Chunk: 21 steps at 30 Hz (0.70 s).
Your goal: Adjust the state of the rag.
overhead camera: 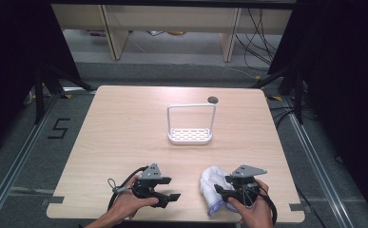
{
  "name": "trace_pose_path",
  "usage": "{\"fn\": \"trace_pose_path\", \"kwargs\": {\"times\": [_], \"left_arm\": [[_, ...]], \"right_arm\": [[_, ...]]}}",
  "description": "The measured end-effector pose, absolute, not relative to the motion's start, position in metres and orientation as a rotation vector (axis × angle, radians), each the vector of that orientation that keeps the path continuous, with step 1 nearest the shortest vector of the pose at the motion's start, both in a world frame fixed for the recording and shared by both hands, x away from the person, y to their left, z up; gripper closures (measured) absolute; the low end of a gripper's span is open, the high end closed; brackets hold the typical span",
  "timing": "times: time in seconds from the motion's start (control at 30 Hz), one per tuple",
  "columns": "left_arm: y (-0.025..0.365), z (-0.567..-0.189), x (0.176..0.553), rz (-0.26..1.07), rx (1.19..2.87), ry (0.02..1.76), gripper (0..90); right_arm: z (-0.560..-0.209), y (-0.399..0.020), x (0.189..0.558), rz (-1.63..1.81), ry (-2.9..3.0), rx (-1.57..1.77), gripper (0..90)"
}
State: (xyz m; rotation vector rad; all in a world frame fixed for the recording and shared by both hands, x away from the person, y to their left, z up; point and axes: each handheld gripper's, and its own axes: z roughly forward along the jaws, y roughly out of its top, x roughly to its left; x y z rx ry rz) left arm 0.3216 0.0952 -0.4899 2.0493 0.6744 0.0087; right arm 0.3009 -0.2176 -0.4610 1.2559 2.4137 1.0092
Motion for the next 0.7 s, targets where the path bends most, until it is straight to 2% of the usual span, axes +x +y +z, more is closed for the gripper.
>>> {"fn": "trace_pose_path", "kwargs": {"times": [0.17,0.23,0.33,0.43,0.63,0.7], "left_arm": [[0.098,-0.490,0.323,0.015,2.050,0.683,30.3],[0.101,-0.489,0.324,0.015,2.043,0.688,30.3],[0.104,-0.488,0.325,0.020,2.045,0.699,30.1],[0.107,-0.488,0.326,0.009,2.030,0.692,29.8],[0.123,-0.481,0.329,0.020,1.991,0.730,29.9],[0.129,-0.478,0.330,0.025,1.976,0.747,29.9]], "right_arm": [[-0.468,-0.216,0.308,0.990,2.433,1.264,50.3],[-0.473,-0.216,0.311,1.042,2.446,1.293,64.5],[-0.471,-0.216,0.310,1.031,2.463,1.254,76.5],[-0.469,-0.214,0.309,1.064,2.431,1.191,79.6],[-0.438,-0.203,0.303,1.109,2.404,1.090,81.9],[-0.418,-0.196,0.303,1.165,2.376,1.009,82.2]]}}
